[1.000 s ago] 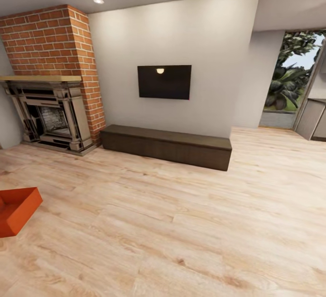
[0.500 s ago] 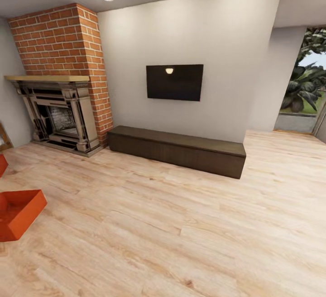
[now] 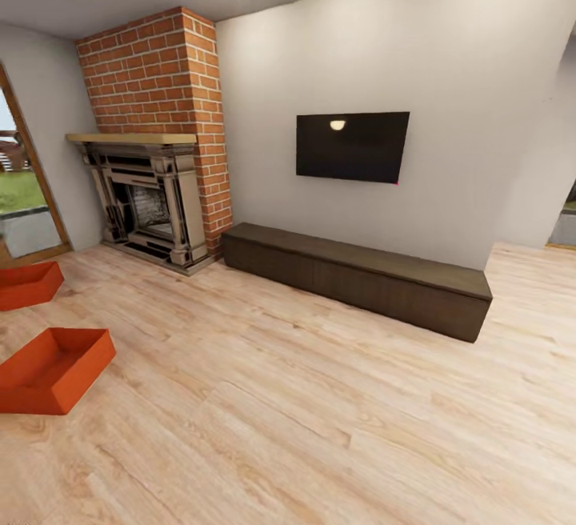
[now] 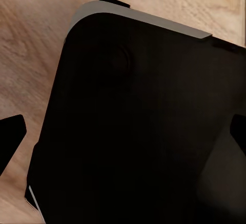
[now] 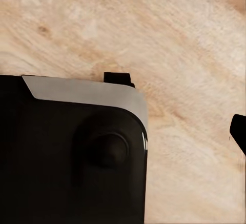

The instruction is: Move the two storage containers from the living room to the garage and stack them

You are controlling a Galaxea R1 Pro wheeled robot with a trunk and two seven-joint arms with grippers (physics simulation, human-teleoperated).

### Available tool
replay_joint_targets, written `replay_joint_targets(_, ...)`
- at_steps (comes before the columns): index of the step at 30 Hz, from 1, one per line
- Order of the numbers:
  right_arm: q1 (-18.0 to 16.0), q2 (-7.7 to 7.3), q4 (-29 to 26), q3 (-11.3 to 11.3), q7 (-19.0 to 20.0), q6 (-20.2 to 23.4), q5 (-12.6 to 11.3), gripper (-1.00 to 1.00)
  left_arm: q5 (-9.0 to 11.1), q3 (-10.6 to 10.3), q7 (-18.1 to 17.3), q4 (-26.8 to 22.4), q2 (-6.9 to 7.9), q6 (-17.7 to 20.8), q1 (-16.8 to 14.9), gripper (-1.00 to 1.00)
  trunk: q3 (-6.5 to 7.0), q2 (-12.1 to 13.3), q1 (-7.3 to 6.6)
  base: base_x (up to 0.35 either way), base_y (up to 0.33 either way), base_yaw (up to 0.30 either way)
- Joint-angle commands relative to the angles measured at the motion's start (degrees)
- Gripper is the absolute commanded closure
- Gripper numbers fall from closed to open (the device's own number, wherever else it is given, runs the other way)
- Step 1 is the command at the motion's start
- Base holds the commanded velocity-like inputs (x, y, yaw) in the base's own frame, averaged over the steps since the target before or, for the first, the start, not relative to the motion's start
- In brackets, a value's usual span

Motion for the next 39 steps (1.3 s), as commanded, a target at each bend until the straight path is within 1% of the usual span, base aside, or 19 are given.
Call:
replay_joint_targets(1, -0.05, 0.03, 0.12, 0.45, -0.09, -0.25, -0.54, -1.0, 0.23, 0.09, 0.01, -0.02, -0.01, -0.13, -0.01, -1.0, -0.05, -0.02, 0.03, 0.323, 0.0, 0.268)
replay_joint_targets(13, -0.05, 0.1, 0.09, 0.25, -0.11, -0.3, -0.99, -1.0, 0.33, 0.09, 0.01, -0.02, 0.09, -0.08, -0.01, -1.0, -0.05, -0.02, 0.03, 0.323, 0.0, 0.268)
replay_joint_targets(39, -0.05, 0.17, 0.06, 0.05, -0.14, -0.37, -1.06, -1.0, 0.33, 0.09, 0.0, -0.02, 0.0, -0.11, -0.01, -1.0, -0.05, -0.02, 0.03, 0.323, 0.0, 0.268)
